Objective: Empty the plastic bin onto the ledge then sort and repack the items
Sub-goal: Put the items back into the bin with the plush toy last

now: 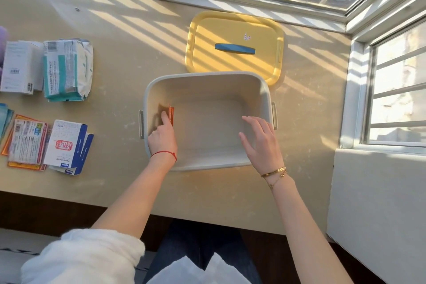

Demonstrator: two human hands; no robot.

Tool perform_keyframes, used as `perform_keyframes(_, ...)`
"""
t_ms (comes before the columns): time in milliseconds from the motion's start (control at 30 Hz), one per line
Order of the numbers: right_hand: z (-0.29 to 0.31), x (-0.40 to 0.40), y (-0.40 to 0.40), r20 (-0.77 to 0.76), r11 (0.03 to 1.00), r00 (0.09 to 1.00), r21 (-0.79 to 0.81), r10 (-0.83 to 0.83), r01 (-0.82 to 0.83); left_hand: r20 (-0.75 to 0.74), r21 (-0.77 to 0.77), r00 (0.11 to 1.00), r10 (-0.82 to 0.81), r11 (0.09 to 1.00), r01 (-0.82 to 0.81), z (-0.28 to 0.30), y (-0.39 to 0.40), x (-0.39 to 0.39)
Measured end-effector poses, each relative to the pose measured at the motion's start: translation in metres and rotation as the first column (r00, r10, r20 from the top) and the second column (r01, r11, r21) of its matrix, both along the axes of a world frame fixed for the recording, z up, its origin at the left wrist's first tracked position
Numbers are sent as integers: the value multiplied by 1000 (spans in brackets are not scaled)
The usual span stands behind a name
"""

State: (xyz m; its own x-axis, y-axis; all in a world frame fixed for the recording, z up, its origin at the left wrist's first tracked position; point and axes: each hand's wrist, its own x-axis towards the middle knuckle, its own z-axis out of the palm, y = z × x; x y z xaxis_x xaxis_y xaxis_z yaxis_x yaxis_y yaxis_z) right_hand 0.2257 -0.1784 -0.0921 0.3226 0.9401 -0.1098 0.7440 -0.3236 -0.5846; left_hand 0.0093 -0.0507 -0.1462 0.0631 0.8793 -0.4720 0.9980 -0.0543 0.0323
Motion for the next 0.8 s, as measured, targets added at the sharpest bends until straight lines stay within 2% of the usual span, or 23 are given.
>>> perform_keyframes(100, 2, 1, -3, -4, 1000, 1000, -5, -7, 7, 52, -4, 998, -19, 1000, 19, 5, 0, -4)
perform_keyframes(200, 6, 3, -6, -15, 1000, 1000, -5, -20, 20, 289, 32, 956, 57, 997, -69, 21, 1, -4)
perform_keyframes(300, 13, 3, -10, -31, 999, 999, 5, -36, 36, 585, -59, 792, 172, 984, -170, 39, 0, -5)
perform_keyframes(367, 20, 3, -13, -29, 999, 999, 21, -45, 46, 697, -126, 680, 229, 972, -199, 53, -3, -5)
perform_keyframes(500, 37, 4, -21, -20, 996, 998, 69, -57, 59, 792, -216, 537, 291, 956, -200, 92, -17, -2)
perform_keyframes(800, 86, -2, -56, 38, 990, 999, 138, -34, 29, 863, -298, 376, 337, 941, -161, 177, -69, -22)
